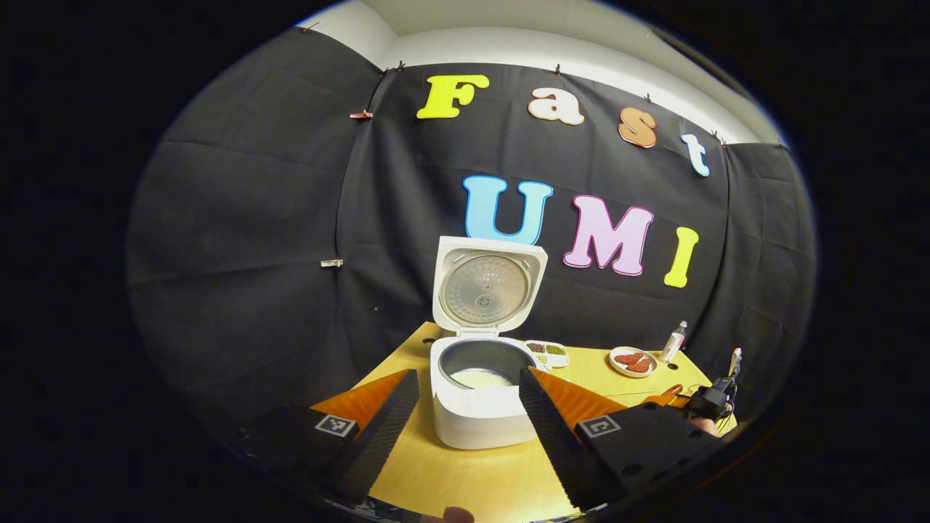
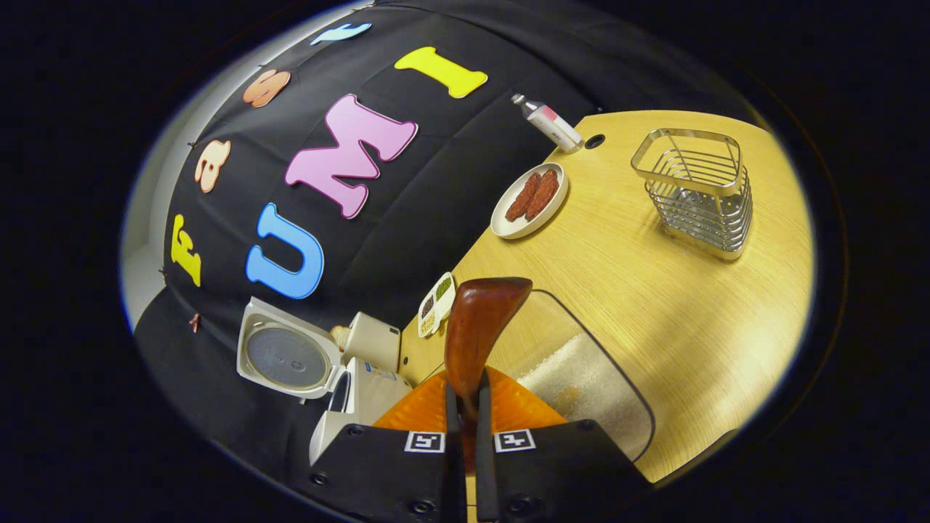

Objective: Close the left gripper, press the button to open the rice cooker; take a wooden spoon from the chopstick holder with the right hand, scoop a spoonful of rice and pour it into the rice cooker, then put the wooden spoon back into the chopstick holder.

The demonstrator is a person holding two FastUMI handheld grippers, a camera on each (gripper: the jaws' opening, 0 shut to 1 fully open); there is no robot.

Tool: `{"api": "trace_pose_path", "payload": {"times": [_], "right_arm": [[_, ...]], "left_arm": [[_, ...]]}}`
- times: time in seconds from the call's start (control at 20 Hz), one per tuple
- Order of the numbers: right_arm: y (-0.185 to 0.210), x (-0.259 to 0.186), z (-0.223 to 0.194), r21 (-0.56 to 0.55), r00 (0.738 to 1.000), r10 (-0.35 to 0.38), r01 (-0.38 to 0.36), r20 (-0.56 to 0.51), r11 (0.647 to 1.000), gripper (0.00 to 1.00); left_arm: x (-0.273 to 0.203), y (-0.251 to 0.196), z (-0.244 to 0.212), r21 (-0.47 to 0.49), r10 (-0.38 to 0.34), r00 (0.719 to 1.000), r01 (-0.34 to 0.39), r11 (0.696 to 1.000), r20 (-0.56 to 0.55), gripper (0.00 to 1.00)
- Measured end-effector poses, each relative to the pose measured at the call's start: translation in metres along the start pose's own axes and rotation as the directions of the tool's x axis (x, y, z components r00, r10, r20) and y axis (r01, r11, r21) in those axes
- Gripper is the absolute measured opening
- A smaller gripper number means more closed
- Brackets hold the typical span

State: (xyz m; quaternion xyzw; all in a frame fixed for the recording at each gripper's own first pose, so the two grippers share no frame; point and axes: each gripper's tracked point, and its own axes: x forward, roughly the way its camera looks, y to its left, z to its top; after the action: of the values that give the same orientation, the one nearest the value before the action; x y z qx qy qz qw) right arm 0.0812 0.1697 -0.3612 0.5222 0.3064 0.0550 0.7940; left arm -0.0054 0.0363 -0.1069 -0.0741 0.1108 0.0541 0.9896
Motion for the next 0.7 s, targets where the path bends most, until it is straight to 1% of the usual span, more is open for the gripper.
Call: {"api": "trace_pose_path", "payload": {"times": [0.15, 0.3, 0.55, 0.7], "right_arm": [[0.005, -0.010, 0.012, 0.077, 0.999, 0.037, -0.037, 0.006, 0.996, 0.10], [0.009, -0.018, 0.025, 0.122, 0.999, 0.050, -0.052, 0.022, 0.991, 0.10], [0.031, -0.038, 0.051, 0.159, 0.996, 0.069, -0.076, 0.049, 0.984, 0.10], [0.055, -0.050, 0.067, 0.132, 0.994, 0.084, -0.092, 0.064, 0.987, 0.10]], "left_arm": [[-0.004, 0.000, 0.002, 0.001, -0.002, 1.000, 0.002, 1.000, 0.003, 0.95], [-0.005, -0.001, 0.003, 0.012, -0.004, 1.000, 0.004, 1.000, 0.006, 0.95], [-0.010, -0.004, 0.006, 0.029, -0.026, 1.000, 0.026, 0.999, 0.010, 0.95], [-0.009, -0.007, 0.005, 0.035, -0.043, 0.999, 0.043, 0.998, 0.008, 0.95]]}}
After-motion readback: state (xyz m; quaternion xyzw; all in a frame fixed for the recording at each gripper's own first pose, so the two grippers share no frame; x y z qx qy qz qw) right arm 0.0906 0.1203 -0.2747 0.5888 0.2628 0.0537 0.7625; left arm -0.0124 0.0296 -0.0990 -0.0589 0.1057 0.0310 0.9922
